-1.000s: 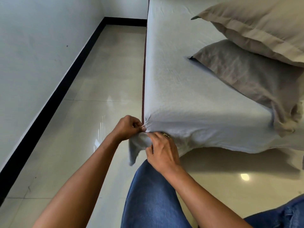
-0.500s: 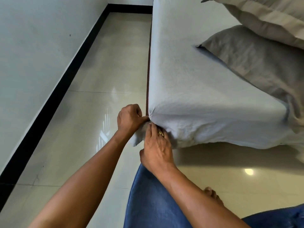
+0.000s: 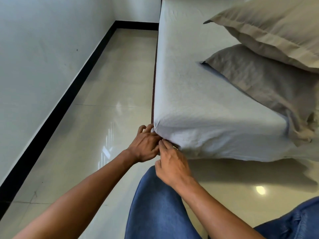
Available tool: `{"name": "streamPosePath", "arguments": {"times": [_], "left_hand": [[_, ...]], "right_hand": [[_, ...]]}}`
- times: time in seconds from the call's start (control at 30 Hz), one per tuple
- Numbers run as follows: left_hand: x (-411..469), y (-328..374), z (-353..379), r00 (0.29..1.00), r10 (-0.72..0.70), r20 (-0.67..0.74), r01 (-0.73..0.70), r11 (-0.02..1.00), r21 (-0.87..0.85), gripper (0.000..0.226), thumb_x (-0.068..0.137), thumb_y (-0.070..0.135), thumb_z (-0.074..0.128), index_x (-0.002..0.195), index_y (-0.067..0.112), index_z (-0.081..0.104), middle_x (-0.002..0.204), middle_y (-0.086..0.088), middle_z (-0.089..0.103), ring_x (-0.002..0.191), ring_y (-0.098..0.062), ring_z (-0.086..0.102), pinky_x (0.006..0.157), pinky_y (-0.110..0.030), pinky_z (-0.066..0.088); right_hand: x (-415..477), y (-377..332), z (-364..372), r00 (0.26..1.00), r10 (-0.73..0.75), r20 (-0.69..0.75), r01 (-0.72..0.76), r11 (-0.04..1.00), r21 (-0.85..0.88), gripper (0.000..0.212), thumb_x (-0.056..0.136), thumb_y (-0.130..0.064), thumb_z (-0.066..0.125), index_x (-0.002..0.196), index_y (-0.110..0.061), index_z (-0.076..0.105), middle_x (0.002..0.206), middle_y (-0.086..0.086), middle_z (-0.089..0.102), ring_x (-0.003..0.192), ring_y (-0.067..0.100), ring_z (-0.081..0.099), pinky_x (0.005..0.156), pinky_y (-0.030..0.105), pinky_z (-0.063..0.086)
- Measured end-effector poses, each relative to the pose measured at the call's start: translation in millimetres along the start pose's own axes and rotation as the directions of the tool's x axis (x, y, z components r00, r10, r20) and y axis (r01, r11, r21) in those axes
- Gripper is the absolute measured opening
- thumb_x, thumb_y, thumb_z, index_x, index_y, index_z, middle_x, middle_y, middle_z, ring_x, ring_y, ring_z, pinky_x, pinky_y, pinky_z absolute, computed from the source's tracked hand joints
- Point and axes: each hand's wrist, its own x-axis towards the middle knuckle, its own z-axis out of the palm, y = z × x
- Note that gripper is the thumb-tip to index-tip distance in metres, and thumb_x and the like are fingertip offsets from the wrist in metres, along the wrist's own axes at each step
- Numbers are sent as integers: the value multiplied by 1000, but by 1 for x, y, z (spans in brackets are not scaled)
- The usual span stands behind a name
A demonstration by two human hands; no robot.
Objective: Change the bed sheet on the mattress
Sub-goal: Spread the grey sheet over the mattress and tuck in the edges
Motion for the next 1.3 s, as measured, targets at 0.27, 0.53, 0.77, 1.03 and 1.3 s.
{"name": "streamPosePath", "arguments": {"times": [0.27, 0.53, 0.77, 1.03, 1.3], "left_hand": [[-42, -22, -3, 984, 74, -160, -117, 954, -277, 53, 90, 20, 54, 143, 13, 56, 147, -4, 55, 141, -18, 46, 118, -42, 36], [6, 2, 18, 991, 109, 79, -116, 989, 90, 59, 90, 47, 47, 144, 25, 49, 148, 1, 53, 146, -22, 36, 123, -52, 14], [-39, -14, -5, 979, 103, -178, -140, 968, -208, 51, 82, 14, 57, 133, 14, 65, 135, -2, 65, 130, -20, 58, 107, -36, 48], [-14, 9, 17, 998, 13, 54, -14, 1000, 16, 71, 89, 45, 44, 155, 20, 34, 162, -8, 34, 155, -27, 15, 124, -51, 11], [3, 37, 23, 998, -55, 25, 53, 995, 82, 67, 87, 56, 42, 148, 29, 45, 147, -2, 54, 148, -34, 29, 121, -55, 15]], "right_hand": [[9, 4, -4, 990, 140, -29, -142, 983, -114, 49, 76, -25, 69, 124, -17, 63, 118, -1, 71, 108, 20, 67, 102, 38, 48], [-14, -13, -9, 996, 73, 51, -68, 993, -96, 76, 90, -18, 55, 158, -2, 23, 166, 13, 26, 154, 24, 22, 123, 35, 23], [-4, 25, -2, 993, 118, 16, -112, 971, -214, 77, 83, -22, 60, 154, -7, 36, 152, 11, 50, 137, 26, 49, 120, 38, 31], [-10, 29, -13, 994, 96, 43, -89, 987, -134, 61, 83, -20, 60, 143, -13, 49, 143, 6, 57, 128, 25, 56, 108, 36, 43], [-5, 45, -7, 969, 241, 61, -229, 961, -152, 63, 89, -32, 54, 147, -12, 39, 150, 9, 49, 134, 29, 50, 110, 43, 42]]}}
